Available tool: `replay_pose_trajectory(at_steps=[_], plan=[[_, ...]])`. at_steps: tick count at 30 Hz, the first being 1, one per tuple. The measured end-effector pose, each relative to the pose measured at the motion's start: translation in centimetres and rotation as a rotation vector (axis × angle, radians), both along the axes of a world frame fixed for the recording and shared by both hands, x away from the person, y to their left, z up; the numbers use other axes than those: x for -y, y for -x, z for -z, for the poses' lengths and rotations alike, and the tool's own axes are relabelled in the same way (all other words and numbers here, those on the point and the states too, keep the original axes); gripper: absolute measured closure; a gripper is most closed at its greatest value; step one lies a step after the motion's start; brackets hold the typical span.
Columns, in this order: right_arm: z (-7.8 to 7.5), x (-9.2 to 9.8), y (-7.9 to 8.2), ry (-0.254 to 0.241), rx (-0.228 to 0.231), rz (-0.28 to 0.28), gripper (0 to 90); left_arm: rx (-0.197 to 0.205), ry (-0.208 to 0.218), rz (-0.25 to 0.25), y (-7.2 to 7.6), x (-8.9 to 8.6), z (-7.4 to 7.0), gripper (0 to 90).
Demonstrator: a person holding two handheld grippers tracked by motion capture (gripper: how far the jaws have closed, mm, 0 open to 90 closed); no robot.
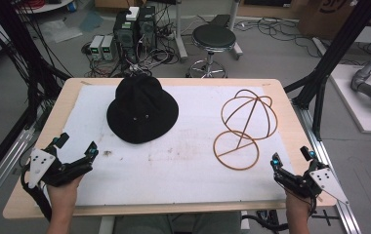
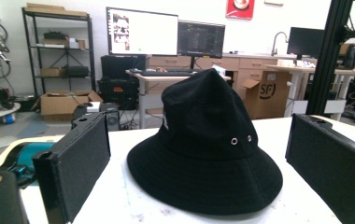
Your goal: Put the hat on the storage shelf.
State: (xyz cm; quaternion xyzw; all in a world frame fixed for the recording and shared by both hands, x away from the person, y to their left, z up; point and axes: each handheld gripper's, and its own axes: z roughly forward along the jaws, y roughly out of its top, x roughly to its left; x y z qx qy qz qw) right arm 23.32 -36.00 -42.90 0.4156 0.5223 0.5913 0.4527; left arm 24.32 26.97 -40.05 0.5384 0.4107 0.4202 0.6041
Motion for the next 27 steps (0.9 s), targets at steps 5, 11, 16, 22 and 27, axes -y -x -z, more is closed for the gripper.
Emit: replay_pose_trajectory(at_steps=[5,11,16,22,27], plan=[[0.2,0.2,0.0,-0.003,-0.002,-0.006,4.3,0.001,-0.003,0.000,-1.1,0.4,-0.6,7.0],[0.2,0.2,-0.2,-0.011,-0.003,-0.008,4.3,0.016,-0.018,0.008,-3.1,1.3,-2.6,7.1],[0.1,-0.1,-0.2,-0.005,-0.004,-0.013,4.3,0.012,-0.032,0.017,-5.0,2.3,-4.0,7.6],[0.1,0.0,-0.3,-0.001,0.002,-0.012,4.3,-0.005,-0.043,0.030,-6.7,3.3,-4.9,7.6],[0.1,0.1,-0.3,0.005,0.004,-0.012,4.3,-0.022,-0.054,0.044,-8.7,4.0,-5.5,8.5]])
